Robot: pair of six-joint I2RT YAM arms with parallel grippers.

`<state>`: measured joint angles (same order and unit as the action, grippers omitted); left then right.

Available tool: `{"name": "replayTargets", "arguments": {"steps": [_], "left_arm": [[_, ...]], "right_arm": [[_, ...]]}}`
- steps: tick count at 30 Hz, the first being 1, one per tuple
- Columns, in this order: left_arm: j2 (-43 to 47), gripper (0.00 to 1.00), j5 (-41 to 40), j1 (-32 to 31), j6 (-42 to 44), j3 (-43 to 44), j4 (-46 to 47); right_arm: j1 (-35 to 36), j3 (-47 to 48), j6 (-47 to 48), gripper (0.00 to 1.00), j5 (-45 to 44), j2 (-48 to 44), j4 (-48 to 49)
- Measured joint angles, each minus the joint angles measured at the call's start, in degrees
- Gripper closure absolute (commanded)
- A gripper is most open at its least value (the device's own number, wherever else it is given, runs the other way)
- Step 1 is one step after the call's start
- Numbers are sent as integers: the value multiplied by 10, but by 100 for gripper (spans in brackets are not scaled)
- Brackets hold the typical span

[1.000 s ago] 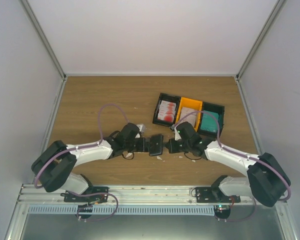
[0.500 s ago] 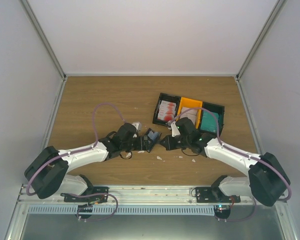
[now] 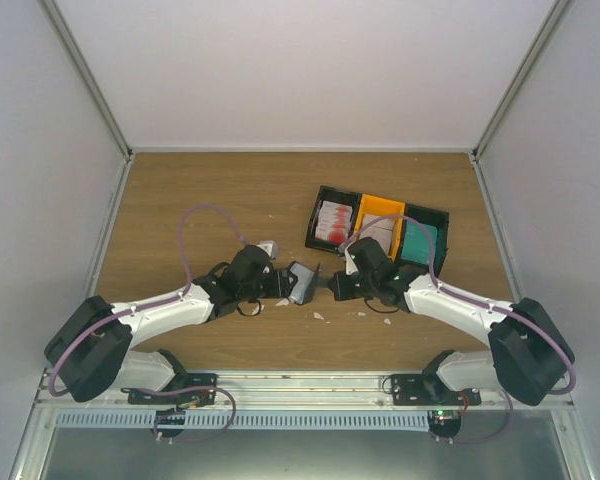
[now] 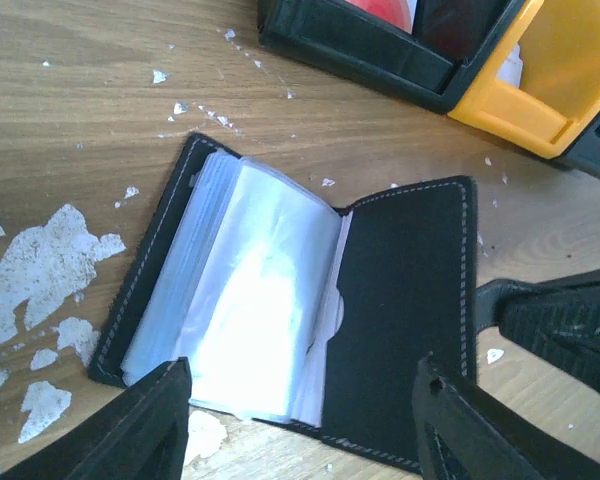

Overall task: Put the credit cards into the card holder
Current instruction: Open the card holder at the center of the board.

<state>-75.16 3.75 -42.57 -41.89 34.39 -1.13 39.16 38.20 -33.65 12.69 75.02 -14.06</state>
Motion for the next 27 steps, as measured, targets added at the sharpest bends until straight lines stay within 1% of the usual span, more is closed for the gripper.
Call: {"name": "replayTargets", "arguments": {"steps": [3, 8, 9, 12, 14, 22, 27], "left_arm": [[0, 44, 0, 0, 4, 0, 0], [-15, 44, 8, 0, 15, 3, 2], [-23, 46, 12, 0, 18, 5, 3], [-56, 56, 25, 0, 29, 17, 5], [-76, 60, 31, 2, 34, 25, 6], [-115, 59, 50, 14, 36, 37, 16], [-127, 66, 78, 19, 34, 37, 35]], "right_arm": [[0, -5, 0, 100, -38, 0, -16], [0, -14, -1, 99, -84, 5, -32], [-1, -15, -1, 99, -90, 8, -33], [-2, -15, -1, 99, -113, 21, -41], [-2, -15, -1, 100, -127, 35, -44], [-3, -15, -3, 99, -167, 76, -49], [-3, -15, -3, 100, -169, 80, -46]]}}
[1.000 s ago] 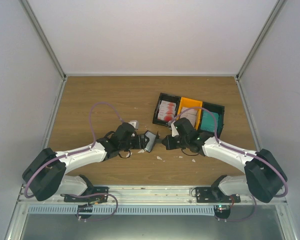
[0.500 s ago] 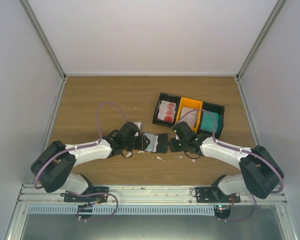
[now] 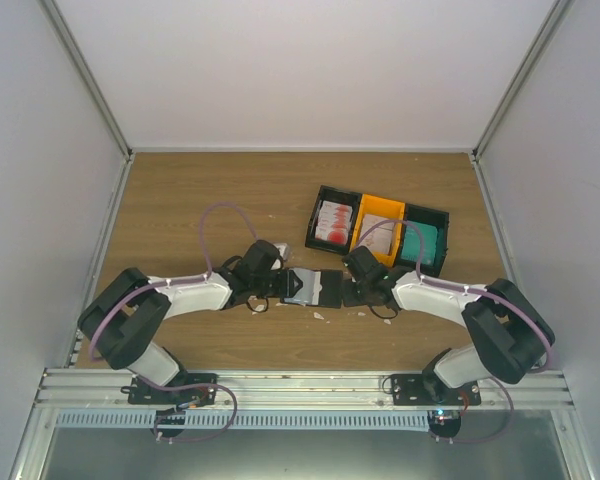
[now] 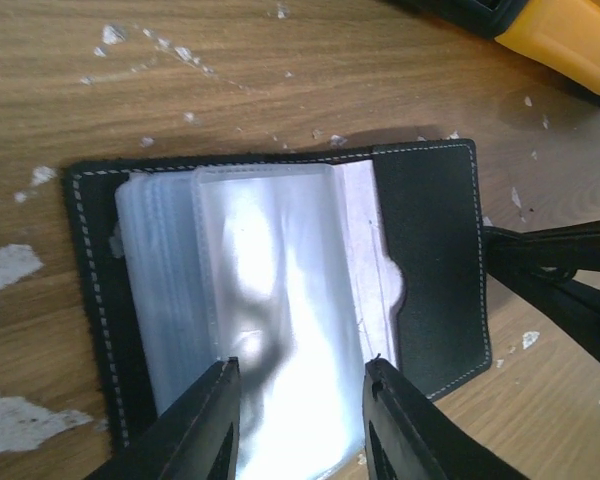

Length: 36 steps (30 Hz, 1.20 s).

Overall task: Put the credit cards into the card holder
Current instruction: Open the card holder at the center of the board, then turn over the card slot in the card holder.

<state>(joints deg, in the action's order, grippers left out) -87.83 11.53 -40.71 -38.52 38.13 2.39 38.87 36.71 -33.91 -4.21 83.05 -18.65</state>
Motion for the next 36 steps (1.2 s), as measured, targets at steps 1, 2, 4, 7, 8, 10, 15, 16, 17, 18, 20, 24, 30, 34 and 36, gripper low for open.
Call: {"name": "replayTargets", "arguments": {"steps": [1, 2, 4, 7, 8, 10, 15, 16, 17, 18, 20, 24, 30, 34, 36], "left_arm": [[-3, 67, 6, 0, 0, 0, 4], [-6, 67, 13, 2, 0, 0, 7], [-13, 66, 22, 2, -1, 0, 13], [-23, 60, 27, 4, -5, 0, 15], [-27, 58, 28, 5, -5, 0, 15], [-29, 54, 30, 6, -9, 0, 17], [-29, 50, 31, 6, -12, 2, 23], [-29, 50, 31, 6, -11, 2, 24], [-29, 50, 31, 6, -11, 2, 24], [-29, 50, 31, 6, -11, 2, 24], [-29, 50, 32, 6, -11, 2, 25], [-35, 50, 38, 6, -12, 6, 28], [-59, 50, 71, 6, -10, 20, 42], [-73, 50, 106, 6, -9, 27, 53], [-80, 50, 125, 6, -9, 32, 60]], "right_arm": [[0, 0, 0, 100, 0, 0, 1], [0, 0, 0, 100, 0, 0, 1], [0, 0, 0, 100, 0, 0, 1], [0, 0, 0, 100, 0, 0, 2], [0, 0, 0, 99, 0, 0, 2], [0, 0, 0, 100, 0, 0, 2], [0, 0, 0, 99, 0, 1, 3], [0, 0, 0, 99, 0, 2, 3], [0, 0, 0, 99, 0, 2, 3], [0, 0, 0, 99, 0, 2, 4], [0, 0, 0, 99, 1, 2, 6], [-1, 0, 0, 99, 4, 3, 8], [-2, 0, 0, 99, 23, 6, 21], [-3, -2, 0, 100, 38, 7, 29], [-3, -4, 0, 99, 44, 7, 33]]}}
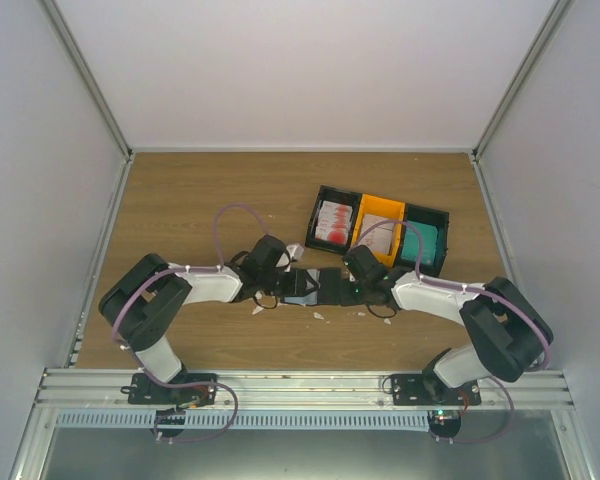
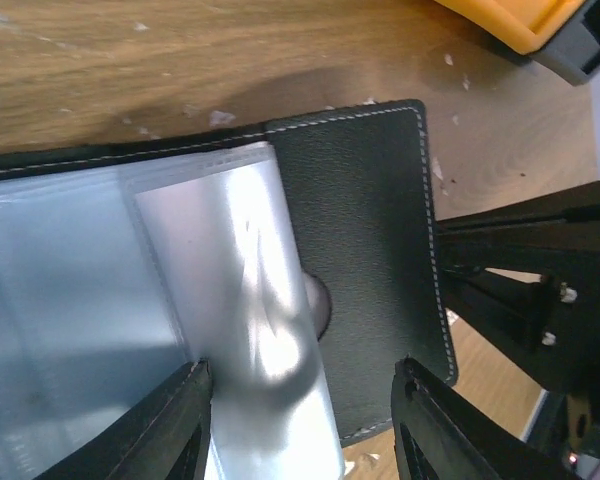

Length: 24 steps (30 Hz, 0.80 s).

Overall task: Put the credit cards into the card holder
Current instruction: Turn over the card slot in the card holder.

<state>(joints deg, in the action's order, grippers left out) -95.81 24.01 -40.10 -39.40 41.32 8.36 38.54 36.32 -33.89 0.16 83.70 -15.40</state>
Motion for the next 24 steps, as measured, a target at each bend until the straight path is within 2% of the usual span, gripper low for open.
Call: {"name": "replayTargets", "arguments": {"steps": [4, 6, 10, 12, 19, 24], "left_arm": [[-13, 50, 31, -3, 0, 13, 6], [-20, 50, 42, -7, 1, 22, 7], [-30, 49, 54, -15, 3, 38, 9], [-32, 49, 57, -17, 4, 43, 9], [-39, 49, 64, -20, 4, 48, 11], [-46, 50, 71, -23, 4, 59, 12]], "right_arm": [[0, -9, 0, 92, 7, -5, 14], [0, -17, -1, 85, 8, -15, 16], [0, -30, -7, 61, -7, -56, 8], [0, -32, -16, 55, -19, -83, 1], [0, -35, -22, 55, -42, -154, -14], [0, -48, -14, 56, -3, -155, -4]]}}
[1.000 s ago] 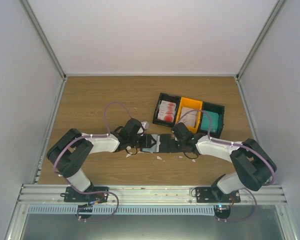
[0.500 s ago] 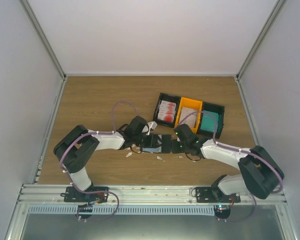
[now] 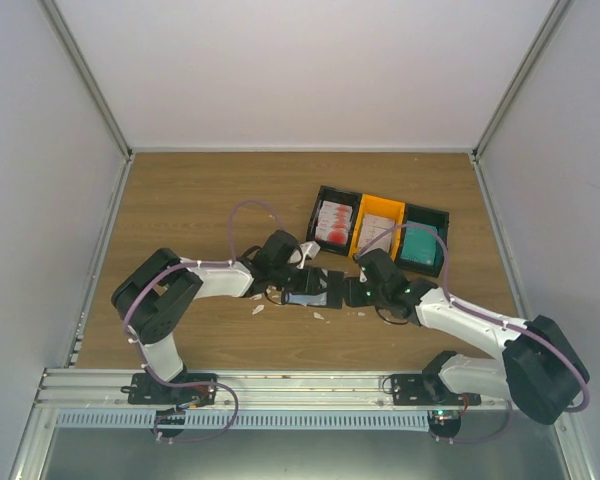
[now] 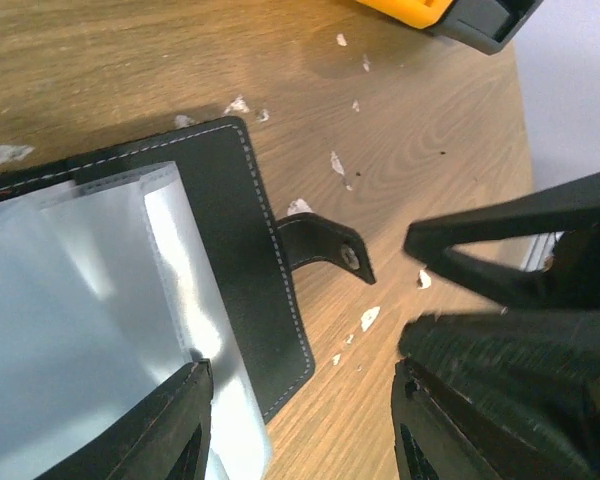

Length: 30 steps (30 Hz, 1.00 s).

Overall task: Put the credit cards into the card holder
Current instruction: Turn over the card slot in the card holder.

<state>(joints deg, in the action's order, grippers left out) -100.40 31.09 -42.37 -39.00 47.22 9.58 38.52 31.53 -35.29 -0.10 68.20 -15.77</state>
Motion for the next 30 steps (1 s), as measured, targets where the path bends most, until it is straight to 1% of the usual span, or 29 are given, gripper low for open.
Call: {"name": "replayTargets", "arguments": {"steps": [5, 9, 17, 22, 30], "left_arm": [[-1, 50, 13, -3, -3, 7, 4], [-7, 50, 24, -5, -5, 16, 6], [-24, 52, 29, -5, -6, 24, 13], [-27, 53, 30, -5, -12, 25, 14], [-31, 58, 42, -5, -38, 25, 28]], "right_arm": [[0, -20, 6, 53, 59, 0, 27], [0, -38, 5, 52, 90, 0, 43], [0, -45, 0, 52, 117, 20, 69], [0, -45, -19, 52, 104, 20, 68], [0, -45, -58, 57, 22, -27, 40]]}}
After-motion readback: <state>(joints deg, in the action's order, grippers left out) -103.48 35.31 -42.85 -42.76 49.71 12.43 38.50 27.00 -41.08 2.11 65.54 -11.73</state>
